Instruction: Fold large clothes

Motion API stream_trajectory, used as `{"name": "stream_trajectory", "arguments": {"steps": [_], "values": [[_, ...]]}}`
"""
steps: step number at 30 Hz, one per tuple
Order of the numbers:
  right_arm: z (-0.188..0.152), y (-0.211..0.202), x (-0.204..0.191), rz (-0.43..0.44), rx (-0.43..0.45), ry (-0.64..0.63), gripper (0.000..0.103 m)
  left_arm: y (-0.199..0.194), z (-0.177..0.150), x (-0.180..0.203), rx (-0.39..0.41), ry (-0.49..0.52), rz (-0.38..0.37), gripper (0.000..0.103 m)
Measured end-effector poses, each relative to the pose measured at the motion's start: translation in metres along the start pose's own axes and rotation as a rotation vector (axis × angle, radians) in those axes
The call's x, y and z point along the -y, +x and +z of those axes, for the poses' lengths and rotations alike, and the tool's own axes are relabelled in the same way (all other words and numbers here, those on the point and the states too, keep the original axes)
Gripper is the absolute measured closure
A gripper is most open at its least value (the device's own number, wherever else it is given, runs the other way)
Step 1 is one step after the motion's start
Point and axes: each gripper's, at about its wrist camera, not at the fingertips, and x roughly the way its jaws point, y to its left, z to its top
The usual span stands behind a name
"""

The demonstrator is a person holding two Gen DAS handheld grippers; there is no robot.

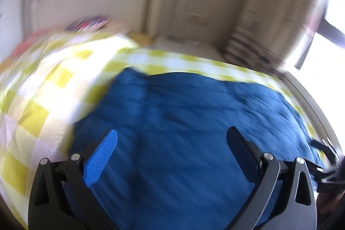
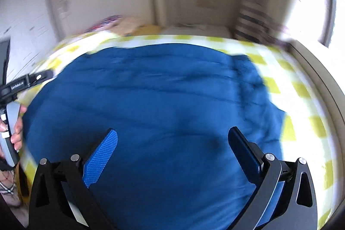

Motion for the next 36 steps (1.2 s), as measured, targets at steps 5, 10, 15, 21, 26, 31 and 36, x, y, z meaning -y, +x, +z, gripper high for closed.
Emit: {"name": "stream_trajectory", "arguments": {"steps": [5, 10, 15, 21, 26, 31, 36], "values": [[-0.020, 0.012, -0.032, -0.043, -0.015, -0.140, 0.004, 0.024, -0.056, 0.051, -0.114, 0.250, 0.064, 0.002], [-0.023, 0.000, -0.021, -0.025, -0.042, -0.131, 0.004, 0.023, -0.059, 0.046, -0.109, 0.236, 0.045, 0.002], [-0.023, -0.004, 0.026, -0.038, -0.040, -0.032, 0.005, 0.024, -0.061, 0.041, -0.092, 0.236, 0.042, 0.002], [-0.039, -0.023, 0.084, -0.132, -0.028, 0.184, 0.005, 0.024, -0.063, 0.043, -0.082, 0.235, 0.047, 0.002], [-0.035, -0.038, 0.032, -0.135, 0.045, 0.081, 0.005, 0.023, -0.064, 0.043, -0.079, 0.239, 0.055, 0.002], [-0.037, -0.018, -0.046, -0.087, 0.036, -0.158, 0.005, 0.023, -0.064, 0.042, -0.079, 0.241, 0.053, 0.002], [-0.040, -0.012, -0.035, -0.057, 0.013, -0.133, 0.005, 0.022, -0.064, 0.042, -0.078, 0.244, 0.051, 0.002]]}}
